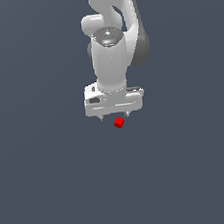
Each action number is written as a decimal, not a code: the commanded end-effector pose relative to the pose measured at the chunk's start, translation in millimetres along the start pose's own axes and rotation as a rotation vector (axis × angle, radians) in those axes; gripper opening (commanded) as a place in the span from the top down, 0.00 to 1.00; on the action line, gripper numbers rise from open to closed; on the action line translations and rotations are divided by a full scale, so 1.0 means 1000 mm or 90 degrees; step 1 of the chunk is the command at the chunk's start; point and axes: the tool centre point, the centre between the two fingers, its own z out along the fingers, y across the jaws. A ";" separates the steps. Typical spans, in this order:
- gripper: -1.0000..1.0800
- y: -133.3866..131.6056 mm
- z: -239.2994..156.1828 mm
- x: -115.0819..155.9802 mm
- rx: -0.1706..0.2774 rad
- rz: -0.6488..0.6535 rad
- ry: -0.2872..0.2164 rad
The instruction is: Pick up the red cube and move it to a goal position.
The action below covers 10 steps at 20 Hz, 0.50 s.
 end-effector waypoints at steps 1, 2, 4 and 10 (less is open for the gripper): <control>0.04 0.000 0.000 0.000 0.000 0.000 0.000; 0.04 0.000 0.000 0.000 0.000 0.000 0.000; 0.04 0.000 0.002 -0.001 0.000 0.004 0.000; 0.04 0.000 0.017 -0.010 0.000 0.036 -0.003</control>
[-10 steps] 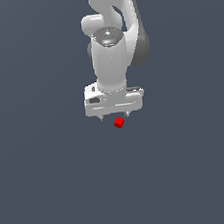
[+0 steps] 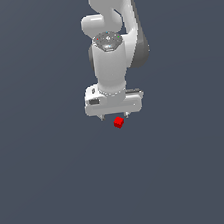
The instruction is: Pick up the red cube and move it to a goal position.
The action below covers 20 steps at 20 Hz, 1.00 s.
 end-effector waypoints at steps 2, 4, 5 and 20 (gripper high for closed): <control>0.04 0.000 0.013 -0.008 0.000 0.027 -0.002; 0.04 0.000 0.023 -0.014 0.000 0.048 -0.004; 0.04 0.000 0.029 -0.017 -0.001 0.060 -0.005; 0.04 -0.016 0.135 -0.076 -0.003 0.281 -0.021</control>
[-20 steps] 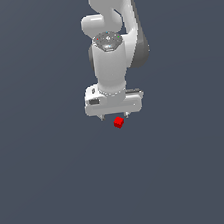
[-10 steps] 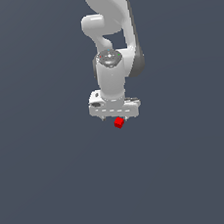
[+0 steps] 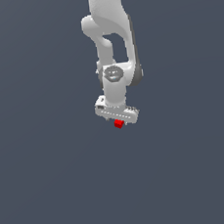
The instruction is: Pick up the red cube and move it to a goal position.
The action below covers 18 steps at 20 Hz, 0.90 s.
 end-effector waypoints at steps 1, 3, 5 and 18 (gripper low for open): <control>0.04 0.000 0.015 -0.008 0.000 0.031 -0.002; 0.04 -0.001 0.024 -0.013 0.000 0.051 -0.003; 0.04 -0.002 0.032 -0.017 0.000 0.066 -0.004; 1.00 -0.004 0.046 -0.024 0.001 0.094 -0.007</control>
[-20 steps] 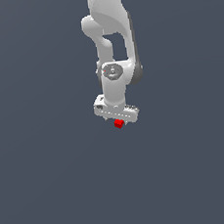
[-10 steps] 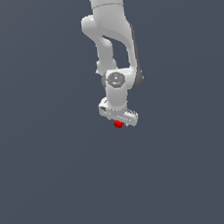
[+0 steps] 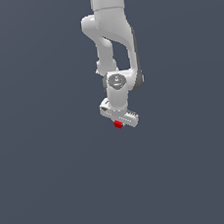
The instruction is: Pick up the red cube and move it to a goal position.
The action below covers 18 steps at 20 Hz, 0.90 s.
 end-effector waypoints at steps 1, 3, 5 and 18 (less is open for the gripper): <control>1.00 0.000 0.000 0.000 0.000 0.001 0.000; 1.00 0.000 0.000 0.000 0.000 0.001 0.000; 1.00 0.000 0.000 0.000 0.000 0.001 0.000; 1.00 -0.002 -0.038 0.002 0.000 0.000 0.000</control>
